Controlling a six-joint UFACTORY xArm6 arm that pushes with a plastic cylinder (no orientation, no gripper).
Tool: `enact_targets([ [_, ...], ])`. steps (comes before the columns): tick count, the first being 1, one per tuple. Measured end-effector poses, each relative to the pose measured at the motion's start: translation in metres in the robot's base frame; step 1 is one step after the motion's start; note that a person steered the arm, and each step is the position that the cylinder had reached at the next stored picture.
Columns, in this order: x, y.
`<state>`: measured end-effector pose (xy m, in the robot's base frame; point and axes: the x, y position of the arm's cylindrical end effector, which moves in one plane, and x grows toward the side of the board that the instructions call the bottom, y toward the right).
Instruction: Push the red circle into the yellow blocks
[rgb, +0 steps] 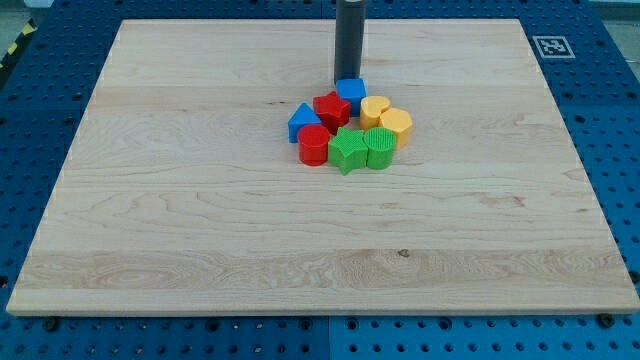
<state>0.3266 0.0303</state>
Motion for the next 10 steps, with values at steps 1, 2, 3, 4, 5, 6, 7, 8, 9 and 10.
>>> enact_targets([
  [1,-0.002,0.000],
  [2,-0.048,0.000],
  [3,-0.046,0.053],
  [4,-0.035,0.088],
  [5,-0.047,0.031],
  [6,-0.044,-0.045],
  [7,-0.019,-0.127],
  [8,0.040,-0.161],
  [9,0.107,-0.161],
  [10,0.126,-0.116],
])
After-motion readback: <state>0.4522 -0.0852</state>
